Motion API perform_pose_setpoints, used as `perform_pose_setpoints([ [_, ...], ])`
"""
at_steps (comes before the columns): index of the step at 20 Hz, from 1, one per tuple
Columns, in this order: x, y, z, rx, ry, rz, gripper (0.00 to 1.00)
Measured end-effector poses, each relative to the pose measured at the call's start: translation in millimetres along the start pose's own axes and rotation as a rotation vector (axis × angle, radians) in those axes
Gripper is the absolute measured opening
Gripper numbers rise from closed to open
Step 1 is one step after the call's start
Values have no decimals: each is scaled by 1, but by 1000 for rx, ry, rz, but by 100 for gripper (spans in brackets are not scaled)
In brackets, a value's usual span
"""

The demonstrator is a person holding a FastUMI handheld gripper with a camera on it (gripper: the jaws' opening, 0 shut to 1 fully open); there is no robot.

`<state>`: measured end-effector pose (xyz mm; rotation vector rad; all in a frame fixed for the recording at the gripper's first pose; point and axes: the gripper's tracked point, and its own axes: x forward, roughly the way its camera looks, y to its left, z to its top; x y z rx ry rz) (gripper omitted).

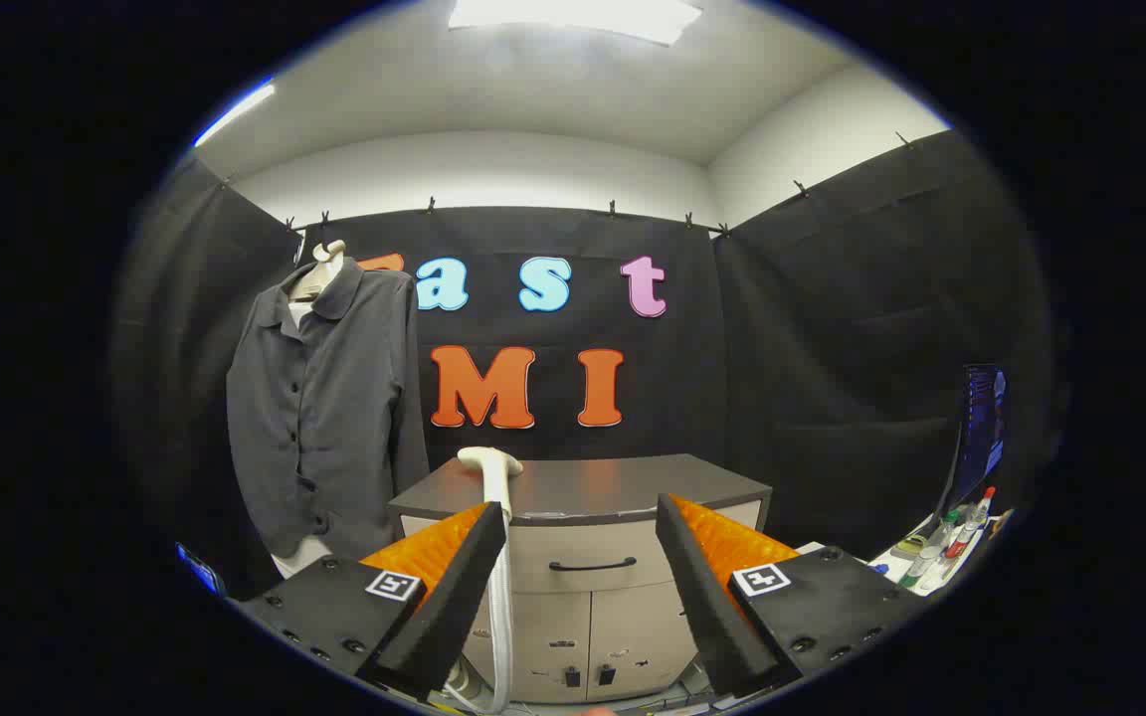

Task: Iron the clothes twice with a garment steamer, once on the left side and once on the right side.

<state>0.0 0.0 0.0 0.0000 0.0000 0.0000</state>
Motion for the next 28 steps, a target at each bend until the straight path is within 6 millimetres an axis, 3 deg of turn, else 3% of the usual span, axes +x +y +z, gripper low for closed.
perform_pose_setpoints([
  [23, 23, -1, -8, 44, 41, -8, 98],
  [28, 42, 29, 18, 88, 25, 93, 99],
])
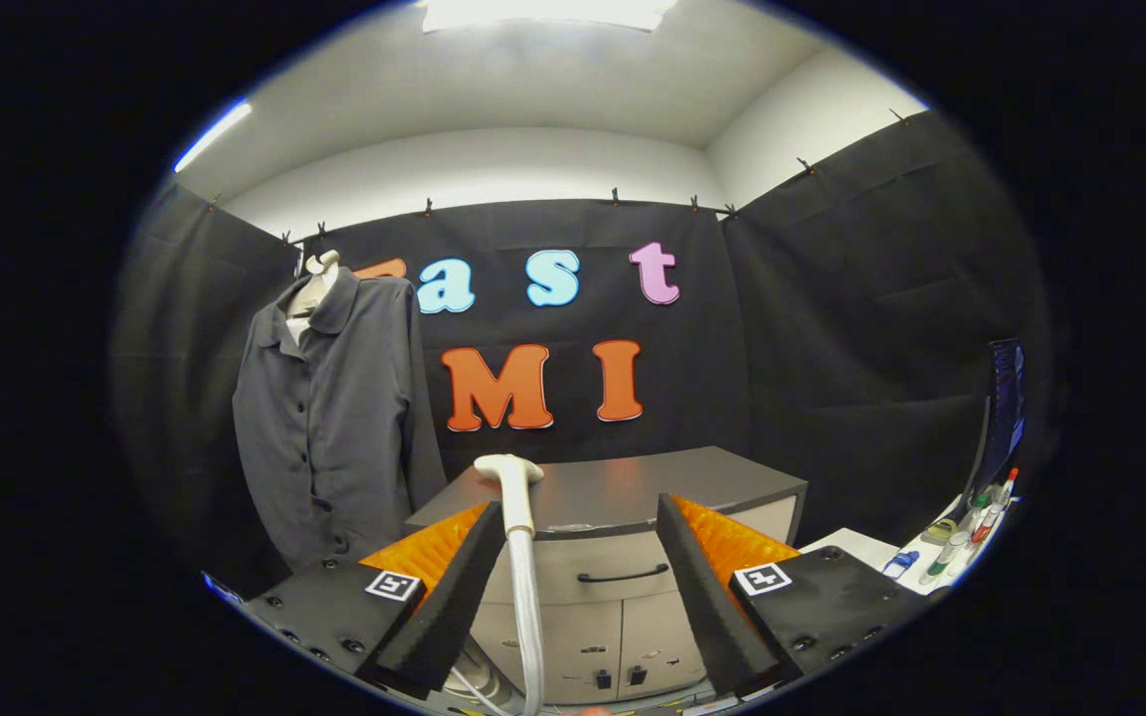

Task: Iron the clothes twice with a garment steamer, once on the left side and once on the right side.

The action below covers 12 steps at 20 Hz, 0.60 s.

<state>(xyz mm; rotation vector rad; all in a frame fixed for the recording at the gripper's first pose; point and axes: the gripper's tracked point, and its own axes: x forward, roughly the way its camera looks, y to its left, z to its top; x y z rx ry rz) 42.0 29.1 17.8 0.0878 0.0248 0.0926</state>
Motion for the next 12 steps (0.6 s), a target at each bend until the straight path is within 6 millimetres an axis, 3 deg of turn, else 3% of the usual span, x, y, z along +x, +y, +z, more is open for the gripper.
perform_pose_setpoints([
  [3, 28, 14, 21, -21, -5, 61, 98],
  [7, 77, 52, 51, -35, -5, 201, 99],
  [10, 120, 55, 53, -42, 29, 192, 98],
  [12, 152, 69, 45, -68, 56, 209, 98],
])
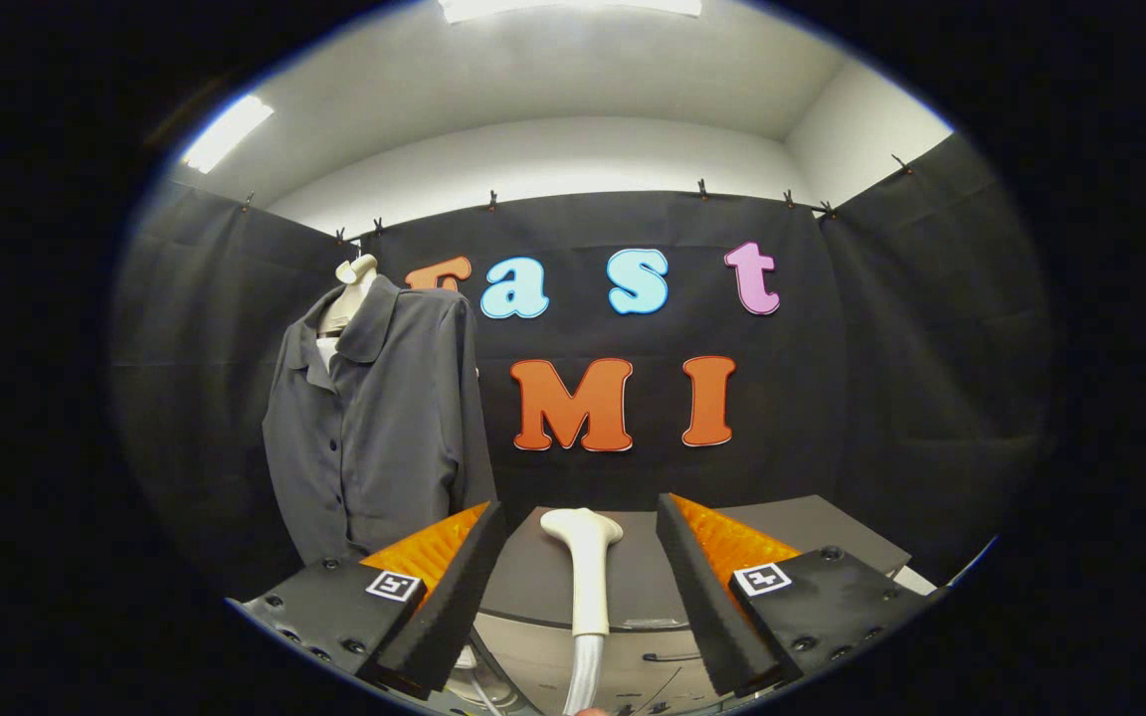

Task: Iron the clothes twice with a garment steamer, once on the left side and once on the right side.

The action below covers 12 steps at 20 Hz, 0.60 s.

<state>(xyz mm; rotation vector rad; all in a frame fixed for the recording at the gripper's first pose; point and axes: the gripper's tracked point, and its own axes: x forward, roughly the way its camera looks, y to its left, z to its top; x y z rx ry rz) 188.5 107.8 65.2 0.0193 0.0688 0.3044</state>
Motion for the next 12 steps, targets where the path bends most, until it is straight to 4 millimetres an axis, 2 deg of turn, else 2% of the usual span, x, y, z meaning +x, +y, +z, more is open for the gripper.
perform_pose_setpoints([
  [2, 39, 6, -23, -15, 85, 28, 98],
  [6, 101, 1, -90, -14, 294, 43, 99],
  [9, 128, -4, -137, 16, 422, 37, 99],
  [12, 147, -7, -173, 49, 523, 21, 99],
])
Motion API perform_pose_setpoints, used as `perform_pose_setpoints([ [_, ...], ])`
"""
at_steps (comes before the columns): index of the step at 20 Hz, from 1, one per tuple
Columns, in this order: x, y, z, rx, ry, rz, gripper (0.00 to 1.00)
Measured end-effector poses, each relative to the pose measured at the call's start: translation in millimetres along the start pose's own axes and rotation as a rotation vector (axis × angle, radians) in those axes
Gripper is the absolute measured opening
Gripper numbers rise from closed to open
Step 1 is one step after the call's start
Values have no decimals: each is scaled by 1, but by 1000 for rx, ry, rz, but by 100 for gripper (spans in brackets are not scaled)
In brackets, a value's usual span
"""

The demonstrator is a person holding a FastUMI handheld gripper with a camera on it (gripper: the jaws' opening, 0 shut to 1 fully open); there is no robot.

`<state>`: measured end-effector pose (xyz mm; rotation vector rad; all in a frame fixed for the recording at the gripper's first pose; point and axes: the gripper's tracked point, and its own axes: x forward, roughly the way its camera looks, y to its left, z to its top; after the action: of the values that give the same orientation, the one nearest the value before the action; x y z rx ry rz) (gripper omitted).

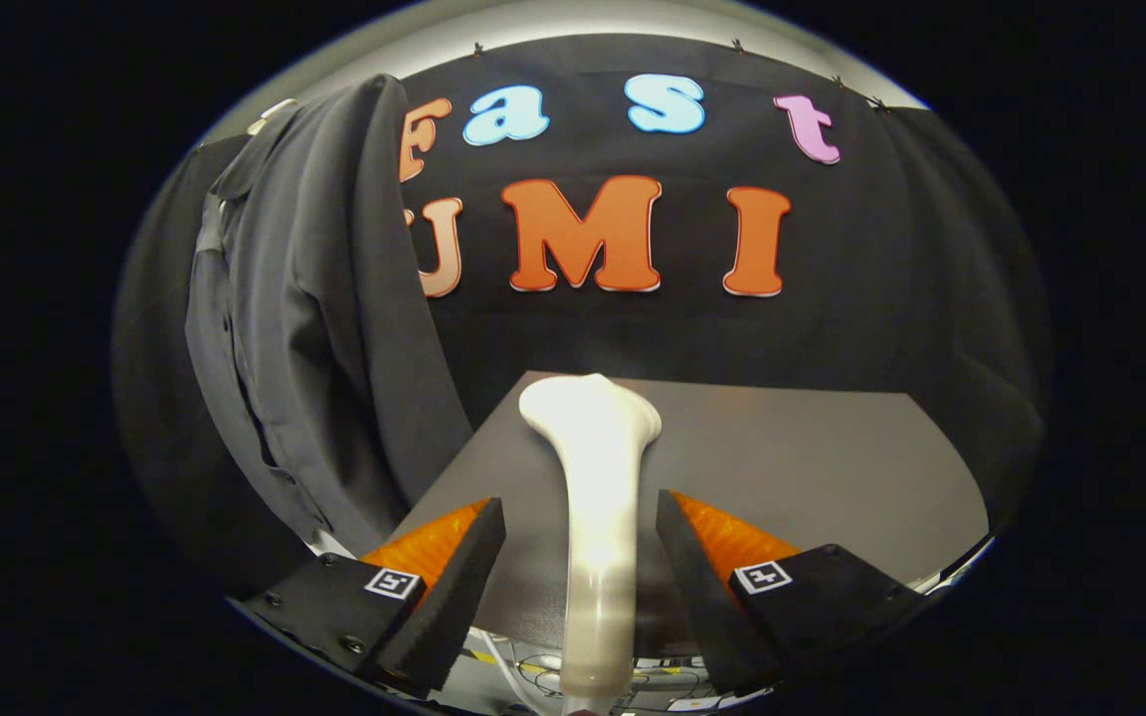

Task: Iron the clothes twice with a garment steamer, once on the left side and once on the right side.

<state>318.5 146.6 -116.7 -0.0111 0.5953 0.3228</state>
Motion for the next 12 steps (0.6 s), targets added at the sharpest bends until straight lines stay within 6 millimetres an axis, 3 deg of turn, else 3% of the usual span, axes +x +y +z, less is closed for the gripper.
perform_pose_setpoints([
  [4, 9, -6, -28, 12, 58, -12, 98],
  [6, 11, -3, -26, 3, 46, -1, 97],
  [10, 14, 7, -27, 6, 16, 55, 69],
  [11, 5, 10, -27, 24, 4, 70, 49],
  [12, 10, 12, -26, 31, -13, 81, 49],
])
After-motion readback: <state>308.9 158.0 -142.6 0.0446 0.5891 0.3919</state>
